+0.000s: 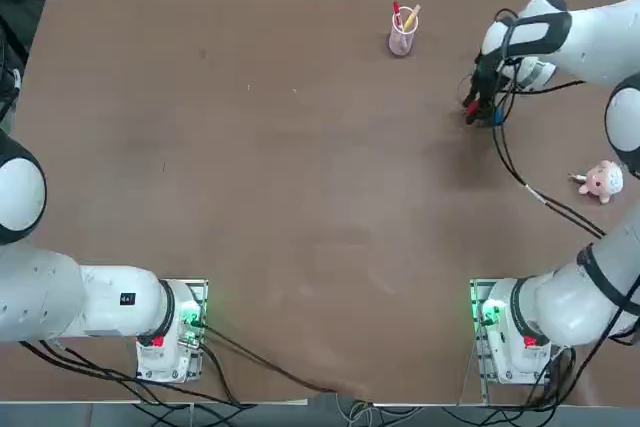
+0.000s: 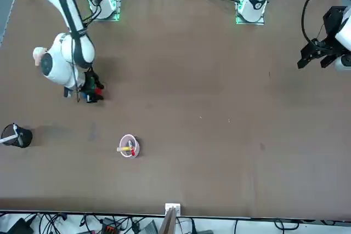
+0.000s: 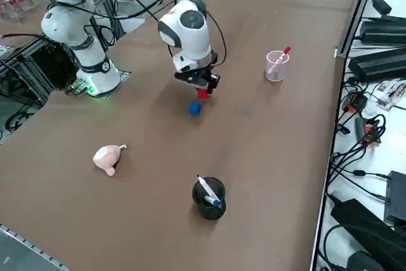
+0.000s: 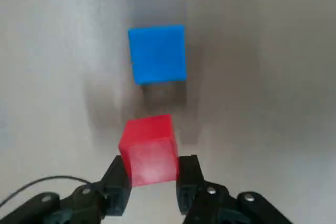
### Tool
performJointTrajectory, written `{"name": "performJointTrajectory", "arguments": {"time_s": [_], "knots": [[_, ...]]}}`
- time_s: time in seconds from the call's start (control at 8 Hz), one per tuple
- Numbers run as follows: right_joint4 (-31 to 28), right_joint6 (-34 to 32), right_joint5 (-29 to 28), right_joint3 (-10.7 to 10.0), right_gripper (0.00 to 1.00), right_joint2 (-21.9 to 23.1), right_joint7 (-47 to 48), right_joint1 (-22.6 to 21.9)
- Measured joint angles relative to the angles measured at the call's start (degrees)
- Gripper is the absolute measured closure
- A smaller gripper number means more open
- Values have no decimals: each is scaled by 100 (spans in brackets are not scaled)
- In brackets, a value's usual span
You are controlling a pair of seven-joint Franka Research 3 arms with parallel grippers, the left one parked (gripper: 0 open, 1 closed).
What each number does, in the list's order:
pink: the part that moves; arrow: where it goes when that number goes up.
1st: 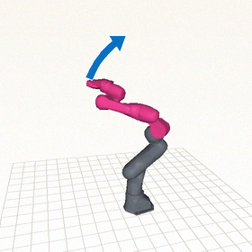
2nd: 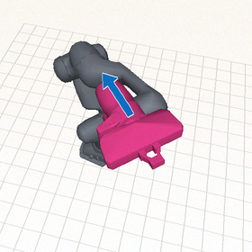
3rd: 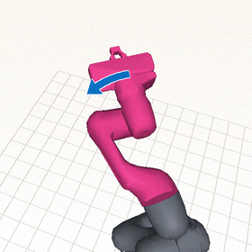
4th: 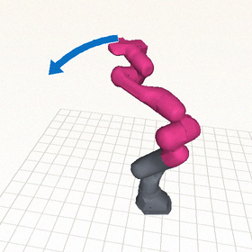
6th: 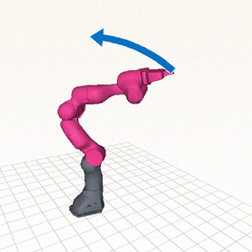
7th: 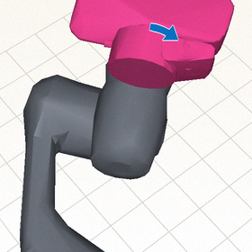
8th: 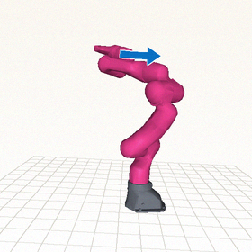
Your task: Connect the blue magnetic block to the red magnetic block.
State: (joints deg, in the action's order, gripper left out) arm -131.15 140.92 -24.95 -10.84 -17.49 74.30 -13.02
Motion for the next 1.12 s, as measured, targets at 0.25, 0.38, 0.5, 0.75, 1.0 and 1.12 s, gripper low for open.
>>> {"name": "performJointTrajectory", "arguments": {"time_s": [0.25, 0.38, 0.5, 0.75, 1.0, 1.12], "knots": [[-19, 53, -8, 0, 53, -14, 2, 114], [-31, 127, -10, 1, 53, -47, 8, 117], [-36, 205, -15, 2, 53, -108, 13, 117], [-50, 280, -35, 2, 53, -206, 14, 118], [-73, 348, -53, 5, 51, -226, 15, 118], [-83, 384, -53, 5, 44, -238, 15, 119]]}}
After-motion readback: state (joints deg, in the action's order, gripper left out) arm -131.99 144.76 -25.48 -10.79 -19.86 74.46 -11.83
